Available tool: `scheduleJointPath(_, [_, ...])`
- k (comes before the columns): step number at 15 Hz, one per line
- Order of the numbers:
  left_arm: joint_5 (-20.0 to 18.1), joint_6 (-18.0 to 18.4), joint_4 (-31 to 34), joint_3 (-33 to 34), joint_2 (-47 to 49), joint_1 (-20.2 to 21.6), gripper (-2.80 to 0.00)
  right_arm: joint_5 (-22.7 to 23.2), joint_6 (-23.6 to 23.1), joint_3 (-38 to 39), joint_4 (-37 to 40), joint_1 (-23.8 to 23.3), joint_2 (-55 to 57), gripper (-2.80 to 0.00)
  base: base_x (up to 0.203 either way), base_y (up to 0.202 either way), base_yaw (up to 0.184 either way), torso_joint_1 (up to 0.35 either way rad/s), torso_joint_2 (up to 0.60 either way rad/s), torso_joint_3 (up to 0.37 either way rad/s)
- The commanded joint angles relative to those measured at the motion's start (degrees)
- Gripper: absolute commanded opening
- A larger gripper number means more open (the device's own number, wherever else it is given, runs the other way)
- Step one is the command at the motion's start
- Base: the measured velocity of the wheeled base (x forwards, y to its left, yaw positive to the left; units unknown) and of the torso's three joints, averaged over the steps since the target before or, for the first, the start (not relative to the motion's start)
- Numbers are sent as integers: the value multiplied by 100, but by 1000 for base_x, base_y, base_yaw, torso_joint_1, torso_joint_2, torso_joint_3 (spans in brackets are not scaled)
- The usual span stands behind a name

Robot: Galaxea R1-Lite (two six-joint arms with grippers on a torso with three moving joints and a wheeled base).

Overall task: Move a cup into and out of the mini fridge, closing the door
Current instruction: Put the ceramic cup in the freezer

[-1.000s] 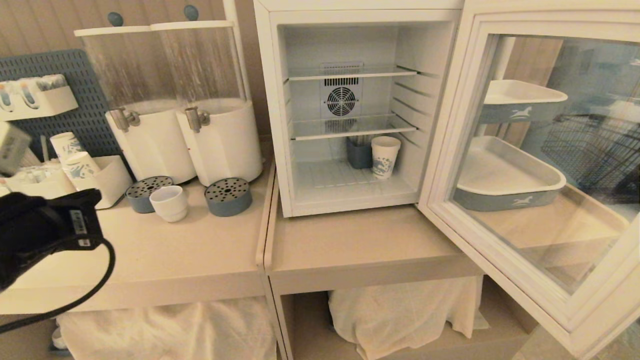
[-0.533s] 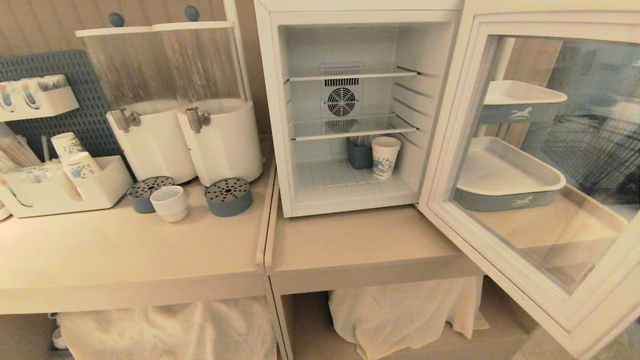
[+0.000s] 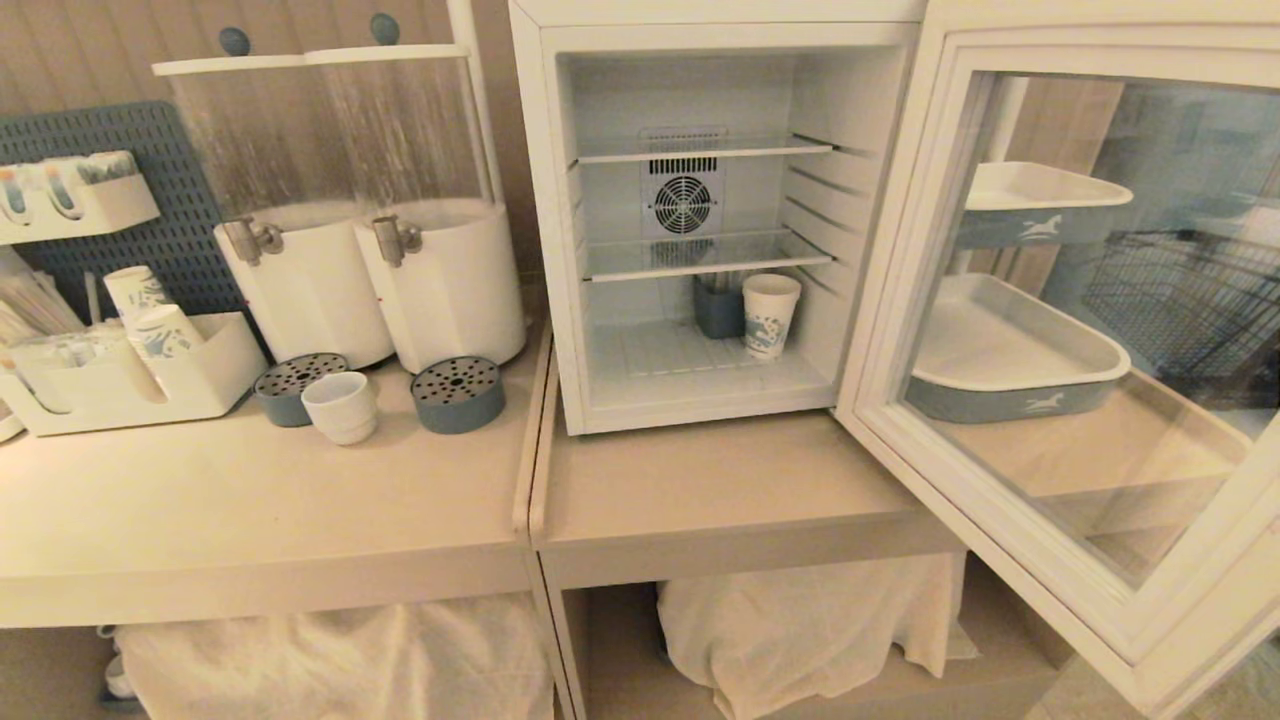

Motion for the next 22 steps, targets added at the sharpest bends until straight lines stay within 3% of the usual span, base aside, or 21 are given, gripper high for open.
scheduleJointPath(1, [-479,-3,457,-354,-116,248,-280,2,13,7,-5,4,8,-280,0,0,0,0,0,0])
scheduleJointPath(2, [-1163,93,828,-527,-243,354,-280,2,13,7,3,4,8,-280,0,0,0,0,0,0])
scheduleJointPath(3, [-1538,430,881,-505,-556,371,-280,2,13,-2,3,4,8,-280,0,0,0,0,0,0])
scheduleJointPath(4, [-1578,776,934,-243,-910,385,-280,2,13,7,-1,4,8,-280,0,0,0,0,0,0])
scheduleJointPath(6, [-1553,946,561,900,-1297,404,-280,2,13,7,-5,4,8,-280,0,0,0,0,0,0])
scheduleJointPath(7, [-1427,945,-130,1652,-1384,410,-280,2,13,-2,-5,4,8,-280,0,0,0,0,0,0])
scheduleJointPath(10, [-1110,1233,-3632,4279,-1368,418,-280,2,13,-2,-5,4,8,-280,0,0,0,0,0,0])
scheduleJointPath(12, [-1009,1491,-5300,5551,-990,418,-280,2,13,-2,-5,4,8,-280,0,0,0,0,0,0])
scheduleJointPath(14, [-1014,1652,-5568,5953,-665,408,-280,2,13,7,-5,4,8,-280,0,0,0,0,0,0])
scheduleJointPath(16, [-1026,1574,-5540,5885,-369,336,-280,-6,17,7,-14,4,8,-280,0,0,0,0,0,0])
scheduleJointPath(19, [-1043,1488,-5512,5847,-1211,365,-280,-7,22,7,-23,4,8,-280,0,0,0,0,0,0])
scheduleJointPath(20, [-1038,1657,-5489,5844,-1516,373,-280,-7,22,7,-23,4,8,-280,0,0,0,0,0,0])
scheduleJointPath(22, [-1001,2545,-5436,5916,-1612,385,-280,-7,22,7,-14,4,8,-280,0,0,0,0,0,0])
